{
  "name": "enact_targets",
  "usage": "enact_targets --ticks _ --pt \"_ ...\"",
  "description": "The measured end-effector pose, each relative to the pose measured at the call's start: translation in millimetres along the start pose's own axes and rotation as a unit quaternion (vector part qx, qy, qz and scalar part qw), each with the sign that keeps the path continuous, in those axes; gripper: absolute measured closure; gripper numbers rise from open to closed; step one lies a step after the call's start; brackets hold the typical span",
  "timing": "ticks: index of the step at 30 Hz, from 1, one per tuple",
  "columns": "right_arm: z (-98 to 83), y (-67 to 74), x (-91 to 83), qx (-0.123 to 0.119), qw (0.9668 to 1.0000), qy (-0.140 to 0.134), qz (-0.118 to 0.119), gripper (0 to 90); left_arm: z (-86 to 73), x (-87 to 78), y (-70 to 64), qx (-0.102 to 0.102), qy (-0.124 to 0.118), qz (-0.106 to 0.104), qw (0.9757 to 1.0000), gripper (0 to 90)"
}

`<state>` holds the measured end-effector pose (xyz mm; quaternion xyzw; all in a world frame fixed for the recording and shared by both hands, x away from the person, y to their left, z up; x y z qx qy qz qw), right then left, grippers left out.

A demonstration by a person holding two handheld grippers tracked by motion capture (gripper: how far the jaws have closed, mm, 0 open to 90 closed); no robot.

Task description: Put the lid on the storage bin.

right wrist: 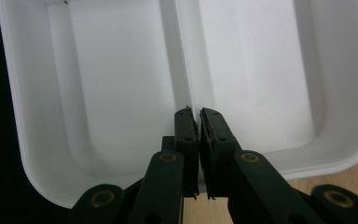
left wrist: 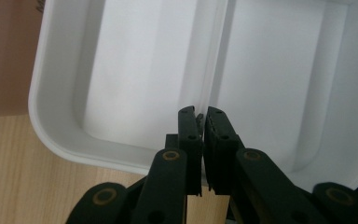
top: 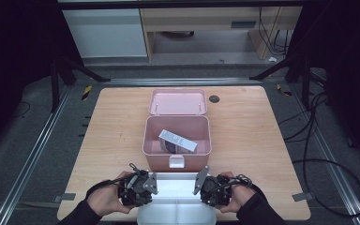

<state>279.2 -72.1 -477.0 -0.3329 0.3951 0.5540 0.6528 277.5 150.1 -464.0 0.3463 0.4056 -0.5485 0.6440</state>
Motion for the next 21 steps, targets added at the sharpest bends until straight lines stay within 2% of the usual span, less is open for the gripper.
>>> enact_targets --ticks 2,5,10,15,21 --pt "3.4 1.5 -7.3 -0.002 1.0 -0.004 0.0 86.0 3.0 -7.6 -1.3 -0.003 -0.006 0.002 1.0 85.5" --pt "9.6 1.1 -19.1 -0.003 1.0 -0.008 -0.001 86.1 8.7 -22.9 -0.3 0.004 -0.008 0.005 0.9999 85.7" --pt "23.5 -6.0 -43.4 -0.014 0.9997 -0.021 -0.004 86.3 20.4 -48.3 6.1 0.01 -0.018 0.014 0.9997 85.9" --pt "36.2 -19.7 -66.6 -0.017 0.9992 -0.033 -0.015 86.1 32.6 -70.6 22.6 0.022 -0.03 0.022 0.9991 86.1" --pt "45.6 -46.9 -86.6 -0.014 0.9983 -0.045 -0.034 85.8 49.0 -82.1 51.2 0.027 -0.037 0.033 0.9984 85.9"
Point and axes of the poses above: each handheld gripper's, and its own axes: x roughly forward along the jaws, z roughly out of its top, y roughly to its left, the point moved 5 cm from there along x, roughly forward along the jaws, and after that the axes turned 9 degrees about -y, right-handed, at the moved point
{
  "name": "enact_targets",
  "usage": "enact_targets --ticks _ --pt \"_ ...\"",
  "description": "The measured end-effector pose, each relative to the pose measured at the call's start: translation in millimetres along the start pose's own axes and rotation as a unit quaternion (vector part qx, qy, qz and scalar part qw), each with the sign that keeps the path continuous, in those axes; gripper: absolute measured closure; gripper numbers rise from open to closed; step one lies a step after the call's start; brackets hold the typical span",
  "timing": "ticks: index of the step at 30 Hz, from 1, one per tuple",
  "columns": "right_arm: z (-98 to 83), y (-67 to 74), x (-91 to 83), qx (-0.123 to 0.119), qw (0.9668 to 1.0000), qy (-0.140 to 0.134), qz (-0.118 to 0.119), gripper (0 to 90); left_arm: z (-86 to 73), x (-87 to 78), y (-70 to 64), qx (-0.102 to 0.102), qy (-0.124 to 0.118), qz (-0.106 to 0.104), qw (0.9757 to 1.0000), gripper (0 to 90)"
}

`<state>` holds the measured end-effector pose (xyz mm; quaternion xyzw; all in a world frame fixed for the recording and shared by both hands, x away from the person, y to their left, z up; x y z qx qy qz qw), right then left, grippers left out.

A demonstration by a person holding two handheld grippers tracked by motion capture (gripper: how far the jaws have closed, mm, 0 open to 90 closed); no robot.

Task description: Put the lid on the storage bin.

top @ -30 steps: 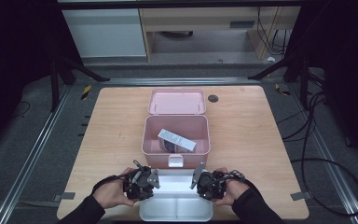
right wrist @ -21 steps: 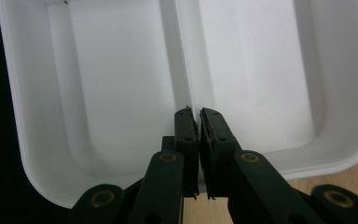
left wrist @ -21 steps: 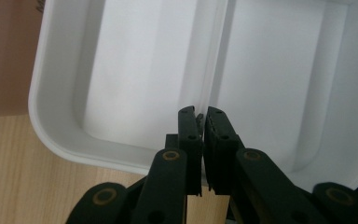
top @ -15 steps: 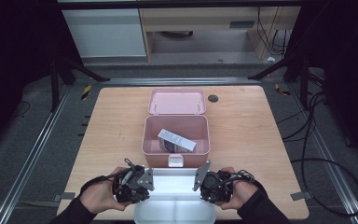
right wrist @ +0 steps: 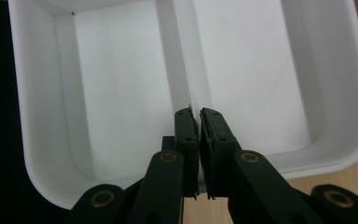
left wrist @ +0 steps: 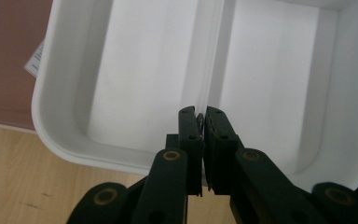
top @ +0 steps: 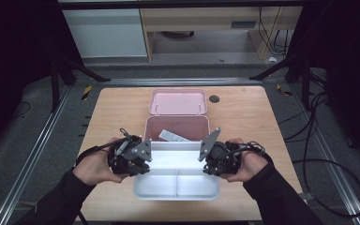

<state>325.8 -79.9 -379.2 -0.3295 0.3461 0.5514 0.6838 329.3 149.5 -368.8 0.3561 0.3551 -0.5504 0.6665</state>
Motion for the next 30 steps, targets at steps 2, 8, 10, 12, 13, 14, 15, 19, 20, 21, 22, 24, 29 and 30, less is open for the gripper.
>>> enact_targets --ticks 2,8,10,12,13,14,15,19,20,21,22,24,29,30 --pt "0.8 -10.1 -2.8 0.007 1.0 -0.002 0.001 85.5 4.1 -1.1 7.7 0.002 0.001 0.0 1.0 86.0" --pt "3.3 -36.4 -10.6 0.016 0.9998 -0.009 -0.002 84.9 14.6 -2.9 30.3 -0.004 -0.006 0.002 1.0 86.1" --pt "5.7 -43.0 -14.0 0.013 0.9998 -0.011 -0.006 85.1 17.1 -3.9 39.1 -0.004 -0.009 0.003 0.9999 86.0" --pt "8.2 -48.5 -17.4 0.011 0.9998 -0.009 -0.011 85.2 19.3 -5.5 46.5 0.001 -0.009 0.004 0.9999 86.0" --pt "9.9 -52.3 -18.9 0.008 0.9998 -0.008 -0.015 85.1 20.8 -6.2 50.3 -0.003 -0.014 0.005 0.9999 85.9" --pt "11.6 -56.1 -20.7 0.007 0.9998 -0.008 -0.019 85.1 22.6 -7.8 55.7 -0.002 -0.014 0.007 0.9999 85.8" --pt "13.7 -60.6 -22.8 0.008 0.9997 -0.01 -0.019 85.2 24.0 -9.1 60.3 -0.004 -0.015 0.008 0.9998 85.7" --pt "18.4 -76.8 -26.7 0.007 0.9995 -0.016 -0.025 84.9 28.5 -11.6 76.3 -0.002 -0.018 0.012 0.9998 85.6" --pt "19.4 -81.0 -27.4 0.008 0.9995 -0.017 -0.027 84.9 29.8 -11.9 81.7 -0.001 -0.018 0.013 0.9998 85.6" --pt "20.5 -86.2 -27.9 0.009 0.9994 -0.017 -0.029 84.8 30.8 -12.0 86.2 -0.003 -0.017 0.013 0.9998 85.7" --pt "21.4 -90.9 -27.7 0.009 0.9994 -0.018 -0.028 84.8 31.9 -12.2 91.2 -0.004 -0.016 0.015 0.9998 85.6" --pt "22.9 -98.9 -27.2 0.01 0.9992 -0.019 -0.032 84.8 32.9 -11.9 100.2 -0.005 -0.013 0.018 0.9997 85.4" --pt "25.9 -119.8 -18.7 0.008 0.9991 -0.022 -0.035 85.0 29.4 -5.8 122.6 -0.006 -0.009 0.017 0.9998 85.0" --pt "25.9 -123.3 -16.3 0.008 0.9991 -0.021 -0.036 85.1 27.2 -2.3 126.7 -0.012 -0.008 0.015 0.9998 85.0"
Point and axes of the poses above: each handheld gripper's, and its own axes: x roughly forward along the jaws, z roughly out of its top, y roughly to its left, the point moved 5 cm from there along x, roughly forward along the jaws, and after that the axes turned 9 degrees about -y, right-handed, at the moved point
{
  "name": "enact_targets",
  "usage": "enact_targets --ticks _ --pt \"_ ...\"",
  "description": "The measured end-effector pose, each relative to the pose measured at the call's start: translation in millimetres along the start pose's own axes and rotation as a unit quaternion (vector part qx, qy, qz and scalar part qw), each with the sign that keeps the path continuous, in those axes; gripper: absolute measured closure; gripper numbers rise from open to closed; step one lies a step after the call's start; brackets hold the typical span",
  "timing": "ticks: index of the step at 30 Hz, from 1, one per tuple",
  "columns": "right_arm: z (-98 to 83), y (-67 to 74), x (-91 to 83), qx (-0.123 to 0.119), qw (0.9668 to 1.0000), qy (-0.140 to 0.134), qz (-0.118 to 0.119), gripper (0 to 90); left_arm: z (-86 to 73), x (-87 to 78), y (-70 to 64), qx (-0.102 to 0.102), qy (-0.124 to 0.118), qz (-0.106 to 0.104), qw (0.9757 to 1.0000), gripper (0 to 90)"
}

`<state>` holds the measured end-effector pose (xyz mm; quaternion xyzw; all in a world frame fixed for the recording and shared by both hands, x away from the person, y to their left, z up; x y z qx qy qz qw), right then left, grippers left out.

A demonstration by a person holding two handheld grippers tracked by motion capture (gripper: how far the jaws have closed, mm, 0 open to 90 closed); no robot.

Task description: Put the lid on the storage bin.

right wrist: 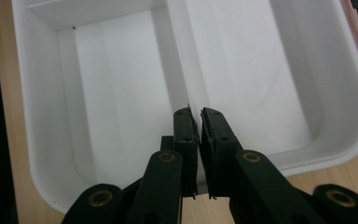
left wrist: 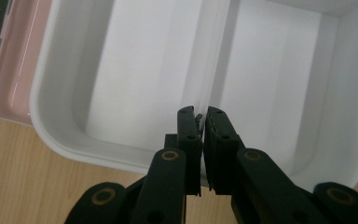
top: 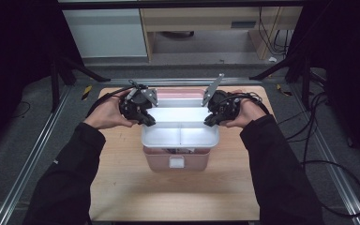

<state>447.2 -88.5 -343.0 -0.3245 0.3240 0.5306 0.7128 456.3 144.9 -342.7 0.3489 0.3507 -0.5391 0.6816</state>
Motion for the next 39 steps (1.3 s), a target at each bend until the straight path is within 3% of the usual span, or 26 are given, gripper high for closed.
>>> enact_targets --ticks 9,19,26,39 --pt "-6.6 -10.6 33.4 -0.004 0.9998 0.018 -0.001 86.0 -16.9 27.8 17.1 -0.001 0.029 0.0 0.9996 84.3" --pt "-16.4 -7.3 62.3 -0.008 0.9985 0.053 0.012 85.7 -32.2 54.6 11.3 -0.002 0.059 -0.019 0.9981 85.1" --pt "-29.7 -2.2 75.7 0.004 0.999 0.042 0.015 84.9 -33.7 59.8 6.6 -0.002 0.069 -0.025 0.9973 85.3" --pt "-36.2 3.8 81.7 0.007 0.9994 0.034 0.006 82.5 -42.9 65.6 -3.7 -0.01 0.046 -0.02 0.9987 84.7"
Point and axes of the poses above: each handheld gripper's, and its own axes: x roughly forward along the jaws, z roughly out of its top, y roughly to its left, the point moved 5 cm from there along x, roughly forward along the jaws, and after that the axes turned 9 degrees about -y, right-handed, at the moved point
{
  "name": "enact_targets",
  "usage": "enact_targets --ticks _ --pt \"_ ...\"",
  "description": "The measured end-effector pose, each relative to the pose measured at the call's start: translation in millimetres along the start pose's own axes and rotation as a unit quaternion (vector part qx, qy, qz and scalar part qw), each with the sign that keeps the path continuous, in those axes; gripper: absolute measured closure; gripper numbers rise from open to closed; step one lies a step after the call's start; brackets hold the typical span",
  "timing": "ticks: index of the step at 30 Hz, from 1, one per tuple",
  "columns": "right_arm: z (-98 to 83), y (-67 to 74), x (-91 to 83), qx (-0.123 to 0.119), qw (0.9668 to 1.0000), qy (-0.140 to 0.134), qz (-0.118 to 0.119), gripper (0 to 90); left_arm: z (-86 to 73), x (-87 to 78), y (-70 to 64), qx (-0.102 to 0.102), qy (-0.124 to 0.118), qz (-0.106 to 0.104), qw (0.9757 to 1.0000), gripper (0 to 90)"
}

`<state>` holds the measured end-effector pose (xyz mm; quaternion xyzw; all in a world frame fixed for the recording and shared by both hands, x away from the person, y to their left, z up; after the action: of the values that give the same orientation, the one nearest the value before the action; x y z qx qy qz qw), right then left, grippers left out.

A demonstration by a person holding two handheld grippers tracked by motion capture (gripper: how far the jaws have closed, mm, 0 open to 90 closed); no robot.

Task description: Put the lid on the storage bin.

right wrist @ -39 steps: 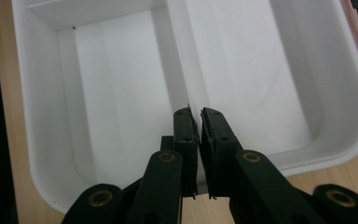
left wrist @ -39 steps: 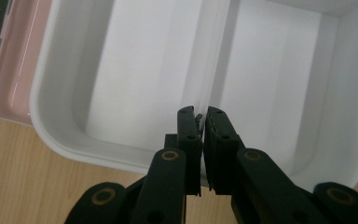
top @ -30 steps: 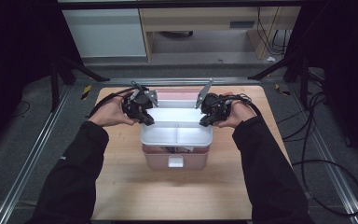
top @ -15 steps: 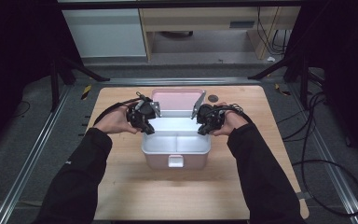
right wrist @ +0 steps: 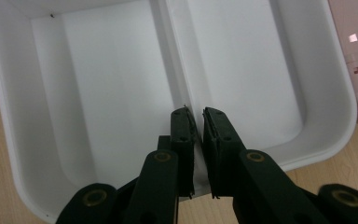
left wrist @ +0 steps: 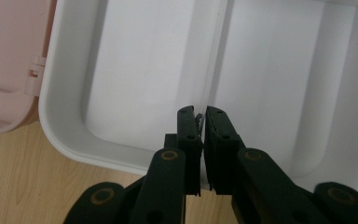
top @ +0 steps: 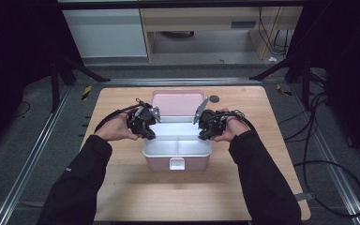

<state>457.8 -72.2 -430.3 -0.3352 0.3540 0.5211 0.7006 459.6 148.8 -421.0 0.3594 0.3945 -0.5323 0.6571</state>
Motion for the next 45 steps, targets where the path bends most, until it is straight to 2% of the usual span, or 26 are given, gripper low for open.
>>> enact_targets --ticks 4,6,8,9,10,11,13,15,17,18,19,20,21,23,27,29,31,32,34,35,37,38,39,42,45 --pt "0.5 4.2 -0.5 0.0 1.0 0.008 -0.002 82.3 1.4 0.1 -3.2 0.005 0.01 0.009 0.9999 84.1" --pt "1.3 4.0 -0.9 0.005 0.9999 0.01 -0.006 81.4 2.8 -1.0 -2.8 -0.001 0.009 0.021 0.9997 81.7" --pt "3.6 3.4 -4.1 0.018 0.9997 -0.01 -0.011 78.6 5.1 -5.4 -3.1 -0.009 -0.006 0.036 0.9993 72.9" --pt "5.3 3.2 -7.4 0.021 0.9994 -0.022 -0.016 75.3 5.7 -8.0 -3.6 -0.011 -0.013 0.038 0.9991 68.9" --pt "6.7 2.7 -10.3 0.023 0.999 -0.032 -0.023 71.0 6.3 -13.2 -4.6 -0.01 -0.022 0.041 0.9989 68.8" --pt "8.5 2.6 -16.3 0.035 0.9977 -0.048 -0.032 69.8 6.6 -17.6 -5.6 -0.015 -0.03 0.048 0.9983 67.4" --pt "10.1 0.6 -26.8 0.051 0.9948 -0.074 -0.047 61.1 6.6 -27.4 -6.3 -0.022 -0.047 0.067 0.9964 60.5" --pt "10.5 -2.4 -36.1 0.067 0.99 -0.102 -0.071 54.6 5.7 -37.2 -6.0 -0.035 -0.066 0.086 0.9935 55.5" --pt "9.1 -5.3 -47.1 0.095 0.9826 -0.128 -0.096 51.5 4.3 -48.3 -5.0 -0.062 -0.107 0.102 0.987 52.4" --pt "7.7 -6.0 -52.4 0.109 0.9787 -0.141 -0.102 48.2 3.3 -53.0 -4.8 -0.074 -0.127 0.112 0.9828 52.7" --pt "6.3 -6.4 -57.1 0.129 0.9731 -0.158 -0.107 44.8 1.6 -57.6 -4.0 -0.084 -0.14 0.123 0.9789 52.4" --pt "4.4 -6.2 -61.3 0.15 0.9677 -0.173 -0.105 44.6 -0.6 -62.3 -2.8 -0.097 -0.156 0.138 0.9732 50.9" --pt "1.0 -5.4 -66.0 0.161 0.963 -0.191 -0.102 43.1 -2.0 -64.8 -1.9 -0.104 -0.166 0.146 0.9698 48.6" --pt "-5.0 -4.2 -71.3 0.173 0.9571 -0.206 -0.109 37.1 -6.4 -68.8 0.7 -0.125 -0.184 0.162 0.9615 45.9" --pt "-23.2 -3.6 -78.7 0.184 0.9495 -0.21 -0.143 30.4 -13.5 -66.7 4.5 -0.142 -0.194 0.184 0.953 42.3" --pt "-30.1 -4.8 -80.1 0.187 0.9459 -0.211 -0.159 26.7 -15.3 -62.2 6.7 -0.156 -0.199 0.196 0.9475 39.2" --pt "-36.5 -7.5 -79.7 0.194 0.9432 -0.211 -0.167 25.3 -17.5 -58.4 10.6 -0.166 -0.207 0.213 0.9405 37.5" --pt "-39.0 -9.4 -79.2 0.197 0.9421 -0.209 -0.172 24.9 -19.0 -56.2 14.0 -0.178 -0.212 0.22 0.9354 36.4" --pt "-42.3 -14.4 -78.4 0.207 0.9377 -0.211 -0.183 23.9 -21.0 -53.5 20.4 -0.194 -0.221 0.228 0.9282 33.0" --pt "-42.8 -17.2 -77.9 0.21 0.9347 -0.216 -0.189 24.0 -21.9 -52.7 24.0 -0.204 -0.224 0.232 0.9243 31.6" --pt "-43.0 -23.9 -77.0 0.221 0.9278 -0.227 -0.196 23.6 -22.8 -52.8 31.9 -0.222 -0.241 0.237 0.9146 30.6" --pt "-43.0 -28.3 -76.5 0.229 0.9233 -0.233 -0.201 23.3 -23.4 -53.2 35.8 -0.23 -0.25 0.238 0.9098 30.7" --pt "-42.8 -33.1 -75.9 0.236 0.9183 -0.242 -0.207 22.9 -23.6 -53.2 39.8 -0.241 -0.263 0.24 0.9027 30.9" --pt "-40.7 -45.8 -73.0 0.254 0.9056 -0.262 -0.215 22.6 -24.9 -51.4 50.0 -0.261 -0.287 0.242 0.8895 31.3" --pt "-38.0 -58.3 -68.8 0.27 0.8954 -0.281 -0.215 22.6 -26.1 -46.3 59.5 -0.27 -0.293 0.242 0.8845 31.9"
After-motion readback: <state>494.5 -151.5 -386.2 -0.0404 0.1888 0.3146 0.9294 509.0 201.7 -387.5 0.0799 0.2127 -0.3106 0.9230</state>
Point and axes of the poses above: each handheld gripper's, and its own axes: x roughly forward along the jaws, z roughly out of its top, y roughly to its left, the point moved 5 cm from there along x, roughly forward along the jaws, and after that the axes turned 9 degrees about -y, right-handed, at the moved point
